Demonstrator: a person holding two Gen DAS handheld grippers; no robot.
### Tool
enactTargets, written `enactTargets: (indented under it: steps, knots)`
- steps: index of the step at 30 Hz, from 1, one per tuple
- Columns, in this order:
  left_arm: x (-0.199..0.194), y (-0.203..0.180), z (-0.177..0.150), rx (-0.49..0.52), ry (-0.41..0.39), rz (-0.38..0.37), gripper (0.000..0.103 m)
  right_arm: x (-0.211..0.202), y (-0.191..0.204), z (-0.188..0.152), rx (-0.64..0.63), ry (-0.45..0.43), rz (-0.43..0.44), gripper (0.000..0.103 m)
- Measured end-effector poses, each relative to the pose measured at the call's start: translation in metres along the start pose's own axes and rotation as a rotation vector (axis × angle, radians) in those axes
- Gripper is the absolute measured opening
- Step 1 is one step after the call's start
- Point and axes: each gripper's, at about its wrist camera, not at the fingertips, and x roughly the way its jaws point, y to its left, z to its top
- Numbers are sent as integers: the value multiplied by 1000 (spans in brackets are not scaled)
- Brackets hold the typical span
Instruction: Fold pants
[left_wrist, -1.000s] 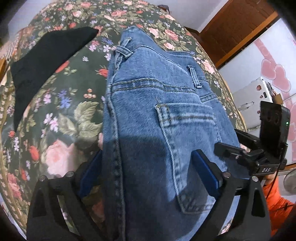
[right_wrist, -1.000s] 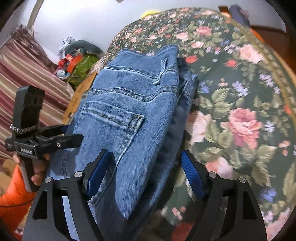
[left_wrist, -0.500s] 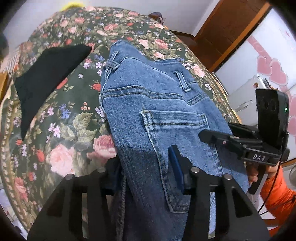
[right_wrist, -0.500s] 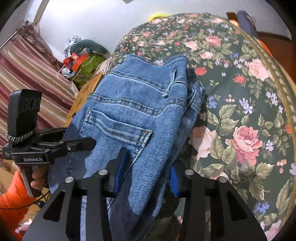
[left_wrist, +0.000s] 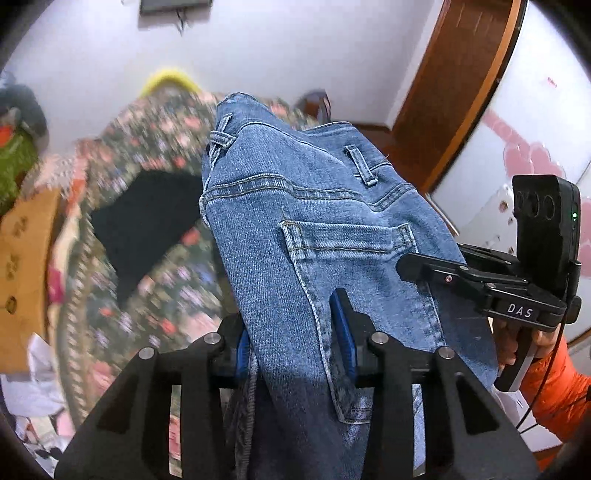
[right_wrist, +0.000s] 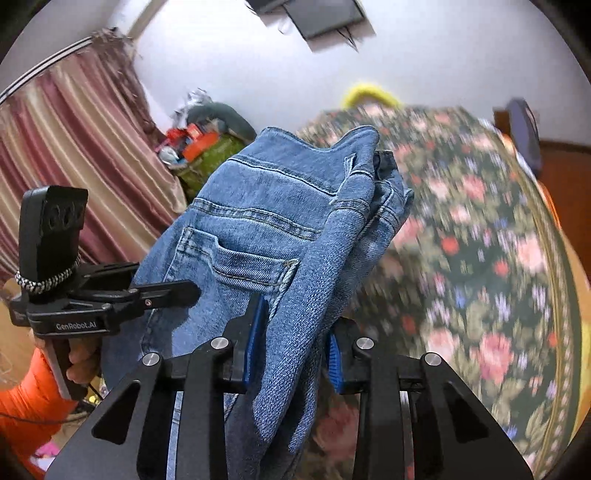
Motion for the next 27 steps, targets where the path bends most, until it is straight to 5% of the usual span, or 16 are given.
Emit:
enactTargets:
  steps: [6,14,27]
  knots:
    - [-31,34,29,-15,-124,61,39,18,26,49,-72,-62,26,26]
    - [-27,106,62,-74,-193,121,39,84,39,113,-161,-64,59,26]
    - [97,220,89,-147,-98,149,39,236,-10,137,-159,74,2,25]
